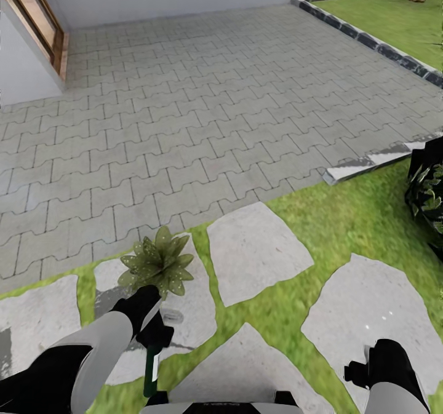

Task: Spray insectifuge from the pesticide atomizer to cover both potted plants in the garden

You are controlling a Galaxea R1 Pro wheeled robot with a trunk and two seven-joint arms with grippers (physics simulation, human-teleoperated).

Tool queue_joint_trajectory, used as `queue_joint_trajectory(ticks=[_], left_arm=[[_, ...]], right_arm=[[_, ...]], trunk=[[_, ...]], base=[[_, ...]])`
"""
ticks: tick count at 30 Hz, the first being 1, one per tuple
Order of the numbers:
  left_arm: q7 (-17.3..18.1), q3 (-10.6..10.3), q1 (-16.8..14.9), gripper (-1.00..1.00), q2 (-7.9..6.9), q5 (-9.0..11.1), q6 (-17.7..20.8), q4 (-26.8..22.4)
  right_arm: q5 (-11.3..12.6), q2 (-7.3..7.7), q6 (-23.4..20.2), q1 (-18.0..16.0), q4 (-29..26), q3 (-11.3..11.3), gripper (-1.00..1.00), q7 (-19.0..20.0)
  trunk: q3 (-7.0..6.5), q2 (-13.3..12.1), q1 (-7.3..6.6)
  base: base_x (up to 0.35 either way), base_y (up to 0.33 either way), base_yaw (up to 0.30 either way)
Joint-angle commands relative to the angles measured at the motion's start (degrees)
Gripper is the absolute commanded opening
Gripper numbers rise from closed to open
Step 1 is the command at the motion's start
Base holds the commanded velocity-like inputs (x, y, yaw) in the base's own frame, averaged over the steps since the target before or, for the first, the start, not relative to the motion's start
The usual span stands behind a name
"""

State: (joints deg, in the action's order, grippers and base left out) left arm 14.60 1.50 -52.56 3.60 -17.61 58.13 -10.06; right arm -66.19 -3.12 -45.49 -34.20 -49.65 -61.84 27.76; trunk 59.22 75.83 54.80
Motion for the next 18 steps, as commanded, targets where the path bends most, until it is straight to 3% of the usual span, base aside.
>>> queue_joint_trajectory(ticks=[1, 6, 18], left_arm=[[0.46, 0.17, 0.0, -1.0, 0.01, -0.6, 0.23, -0.07], [0.49, 0.17, 0.0, -1.0, 0.01, -0.54, 0.24, -0.1], [0.52, 0.39, 0.0, -1.0, 0.01, -0.17, 0.23, -0.06]], right_arm=[[-0.61, -0.05, 0.05, -0.05, -0.09, -0.21, 1.0, 0.54], [-0.61, -0.05, -0.01, -0.06, -0.09, -0.21, 1.0, 0.6], [-0.61, -0.02, 0.01, -0.05, -0.09, -0.21, 1.0, 0.63]], trunk=[[0.03, 0.03, -0.02], [0.03, 0.03, -0.02], [0.36, 0.03, -0.02]], base=[[-0.196, -0.185, 0.0], [-0.196, -0.185, 0.0], [-0.188, -0.169, 0.093]])
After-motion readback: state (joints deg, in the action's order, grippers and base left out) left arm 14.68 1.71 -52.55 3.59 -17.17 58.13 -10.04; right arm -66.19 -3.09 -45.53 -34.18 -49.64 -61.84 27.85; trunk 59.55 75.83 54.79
